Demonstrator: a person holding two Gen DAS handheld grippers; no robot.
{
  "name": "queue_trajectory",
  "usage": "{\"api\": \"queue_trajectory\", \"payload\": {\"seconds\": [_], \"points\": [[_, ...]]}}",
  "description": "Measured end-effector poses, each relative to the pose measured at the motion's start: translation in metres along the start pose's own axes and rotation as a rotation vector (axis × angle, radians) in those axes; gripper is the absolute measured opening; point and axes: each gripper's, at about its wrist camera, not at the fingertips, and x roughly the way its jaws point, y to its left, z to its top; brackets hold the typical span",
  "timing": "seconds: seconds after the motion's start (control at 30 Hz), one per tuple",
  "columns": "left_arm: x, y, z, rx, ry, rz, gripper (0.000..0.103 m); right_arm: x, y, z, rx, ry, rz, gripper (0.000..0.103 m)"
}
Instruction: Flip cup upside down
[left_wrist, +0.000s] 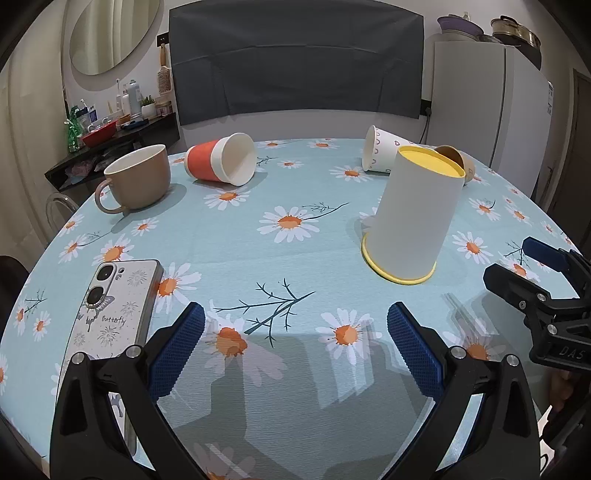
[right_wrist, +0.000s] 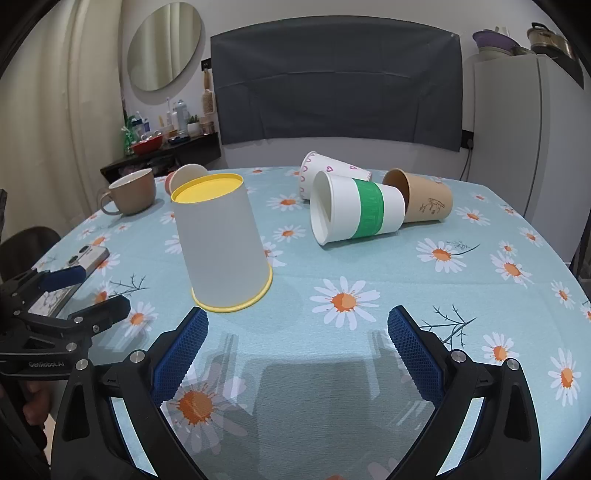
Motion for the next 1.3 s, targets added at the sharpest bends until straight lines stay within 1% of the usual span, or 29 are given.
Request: {"api": "queue_trajectory", "payload": {"seconds": [0.2,1.3], "points": [[0.0017,-0.0002,0.0006,0.005,0.011,-0.016,0.097,-0.0002,0.0001,0.0,-0.001,-0.001,0.001,0.094],[-0.0032,0.0009,-0.0008,0.003,-0.023,-0.022,0.097,0.0008,-0.0003,-0.0003,-0.002,0.0,-0.004,0.094]]}}
